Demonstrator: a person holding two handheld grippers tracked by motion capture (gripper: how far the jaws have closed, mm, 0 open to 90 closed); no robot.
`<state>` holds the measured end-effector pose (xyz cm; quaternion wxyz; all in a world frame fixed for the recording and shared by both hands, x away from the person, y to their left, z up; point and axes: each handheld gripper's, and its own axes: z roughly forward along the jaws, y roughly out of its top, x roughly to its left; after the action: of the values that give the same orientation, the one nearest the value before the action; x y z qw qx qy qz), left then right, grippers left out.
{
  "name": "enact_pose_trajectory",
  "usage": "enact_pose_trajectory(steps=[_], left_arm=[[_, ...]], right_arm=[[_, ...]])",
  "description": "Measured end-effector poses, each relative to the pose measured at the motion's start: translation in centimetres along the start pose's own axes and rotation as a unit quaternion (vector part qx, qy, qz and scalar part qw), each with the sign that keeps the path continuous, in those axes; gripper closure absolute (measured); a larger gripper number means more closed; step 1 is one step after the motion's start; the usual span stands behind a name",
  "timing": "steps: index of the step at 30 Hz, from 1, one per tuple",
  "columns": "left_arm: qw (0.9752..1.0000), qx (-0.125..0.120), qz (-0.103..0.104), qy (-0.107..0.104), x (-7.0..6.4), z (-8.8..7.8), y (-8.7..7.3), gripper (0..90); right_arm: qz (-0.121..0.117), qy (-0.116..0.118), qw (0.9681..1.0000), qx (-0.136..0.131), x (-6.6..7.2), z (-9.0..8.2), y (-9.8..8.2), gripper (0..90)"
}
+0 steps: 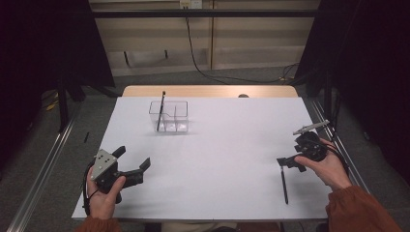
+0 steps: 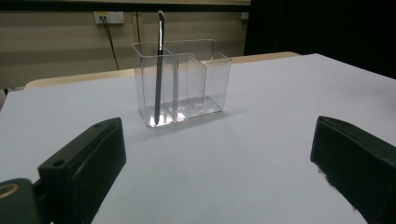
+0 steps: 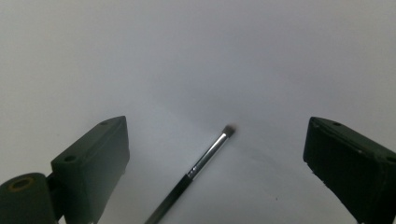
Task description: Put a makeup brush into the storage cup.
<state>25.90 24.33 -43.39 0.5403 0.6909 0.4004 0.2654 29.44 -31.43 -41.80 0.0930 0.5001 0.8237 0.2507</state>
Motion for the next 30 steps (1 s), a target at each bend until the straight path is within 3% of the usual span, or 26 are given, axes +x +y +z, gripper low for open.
enact_pose_trajectory(steps=[2, 6, 9, 11, 17, 18, 22, 25, 30], left_arm=[[1.0, 0.0, -0.003, -0.002, 0.0, 0.1, 0.0, 3.3], [1.0, 0.002, 0.003, -0.006, -0.1, 0.1, 0.0, 3.5], [1.0, 0.002, 0.005, -0.007, -0.1, 0.1, 0.1, 3.5], [1.0, 0.001, 0.004, -0.006, -0.2, 0.1, 0.1, 3.6], [1.0, -0.003, 0.007, -0.003, -0.2, 0.0, 0.1, 3.6], [1.0, -0.003, 0.008, -0.004, -0.2, 0.0, 0.1, 3.6], [1.0, -0.001, 0.009, -0.005, -0.2, 0.0, 0.1, 3.6], [0.9999, -0.001, 0.012, -0.006, -0.2, 0.1, 0.1, 3.5], [0.9998, 0.001, 0.016, -0.008, -0.2, 0.1, 0.1, 3.5]], right_arm=[[0.003, -0.002, 0.9999, 0.014, 0.1, 0.3, 0.1, 3.9], [0.007, 0.001, 0.999, 0.045, 0.3, 0.6, 0.2, 7.1], [0.01, 0.011, 0.9982, 0.059, 0.5, 0.5, 0.1, 15.3], [0.017, 0.022, 0.9968, 0.075, 0.5, 0.4, 0.0, 16.5], [0.034, 0.027, 0.9932, 0.108, 0.7, 0.4, -0.4, 22.4], [0.025, 0.027, 0.9933, 0.109, 0.7, 0.4, -0.5, 23.4], [0.008, 0.021, 0.9906, 0.135, 1.4, 0.8, -0.9, 26.6], [0.013, 0.012, 0.9881, 0.153, 1.7, 1.1, -1.2, 28.4], [0.032, 0.031, 0.9826, 0.18, 2.0, 1.6, -1.6, 38.7]])
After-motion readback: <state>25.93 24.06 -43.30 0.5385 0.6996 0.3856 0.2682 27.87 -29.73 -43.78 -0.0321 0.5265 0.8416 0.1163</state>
